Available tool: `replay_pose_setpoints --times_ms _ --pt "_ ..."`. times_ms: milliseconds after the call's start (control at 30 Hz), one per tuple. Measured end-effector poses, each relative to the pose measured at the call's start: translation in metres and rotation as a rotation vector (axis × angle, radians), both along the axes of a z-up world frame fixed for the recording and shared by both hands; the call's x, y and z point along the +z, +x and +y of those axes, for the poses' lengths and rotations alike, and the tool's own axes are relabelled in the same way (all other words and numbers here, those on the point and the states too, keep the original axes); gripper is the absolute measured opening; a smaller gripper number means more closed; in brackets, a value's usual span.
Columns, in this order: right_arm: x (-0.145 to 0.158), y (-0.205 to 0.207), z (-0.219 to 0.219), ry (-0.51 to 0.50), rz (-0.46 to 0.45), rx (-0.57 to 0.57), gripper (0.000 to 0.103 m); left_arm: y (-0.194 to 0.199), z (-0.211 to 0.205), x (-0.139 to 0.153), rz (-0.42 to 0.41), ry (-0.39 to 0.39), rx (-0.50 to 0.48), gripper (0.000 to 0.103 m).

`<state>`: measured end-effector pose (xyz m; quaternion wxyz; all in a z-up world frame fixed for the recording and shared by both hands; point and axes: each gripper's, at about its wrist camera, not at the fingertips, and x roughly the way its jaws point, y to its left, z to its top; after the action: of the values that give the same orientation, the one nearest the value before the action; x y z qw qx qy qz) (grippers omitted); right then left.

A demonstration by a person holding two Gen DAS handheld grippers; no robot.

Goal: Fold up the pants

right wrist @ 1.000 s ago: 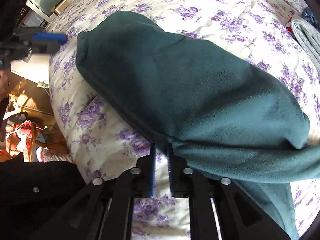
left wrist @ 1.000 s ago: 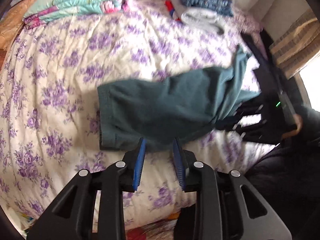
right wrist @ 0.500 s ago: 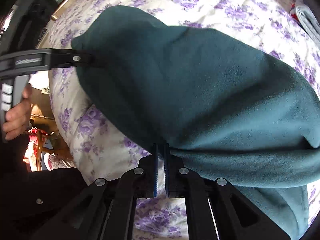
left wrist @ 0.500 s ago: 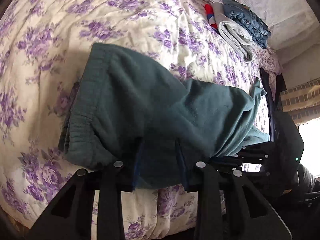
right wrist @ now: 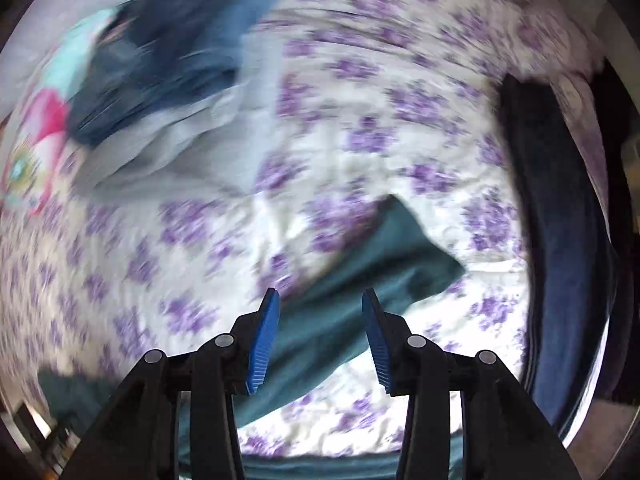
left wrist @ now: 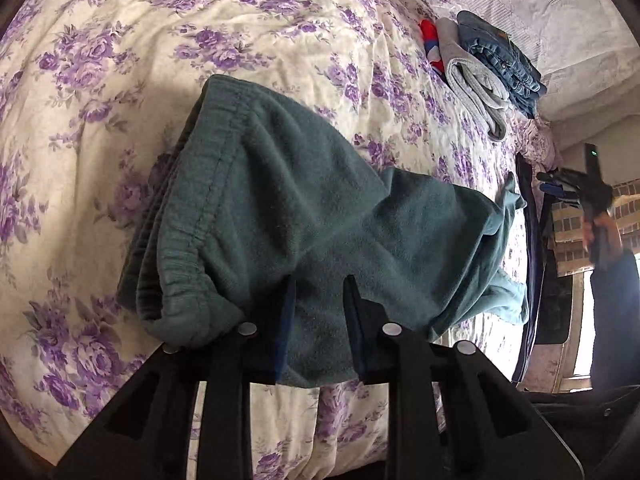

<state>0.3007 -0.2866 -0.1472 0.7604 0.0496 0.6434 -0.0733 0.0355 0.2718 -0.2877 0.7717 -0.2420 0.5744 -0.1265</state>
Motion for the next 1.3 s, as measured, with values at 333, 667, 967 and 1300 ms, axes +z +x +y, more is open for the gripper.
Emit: replay_pose_setpoints --times_ms 333,667,967,1300 --pt "-0.073 0.045 -0.04 -0.003 0.193 -0.214 0.041 0.012 -0.003 0.0 0.037 0.014 -0.022 0.023" --pt "-0.04 0.014 -0.054 0.044 0.067 -0.177 0.003 0.018 -0.006 0.0 0.05 0.037 -0.03 0.023" --pt "0.079 -0.125 -0.134 0.194 -0.178 -0.202 0.003 0.021 -0.015 0.002 0.059 0.096 -0.069 0.023" --pt "-0.038 -0.302 -0.186 0.268 -0.041 -0.364 0.003 0.025 -0.024 0.003 0.081 0.175 -0.121 0.023"
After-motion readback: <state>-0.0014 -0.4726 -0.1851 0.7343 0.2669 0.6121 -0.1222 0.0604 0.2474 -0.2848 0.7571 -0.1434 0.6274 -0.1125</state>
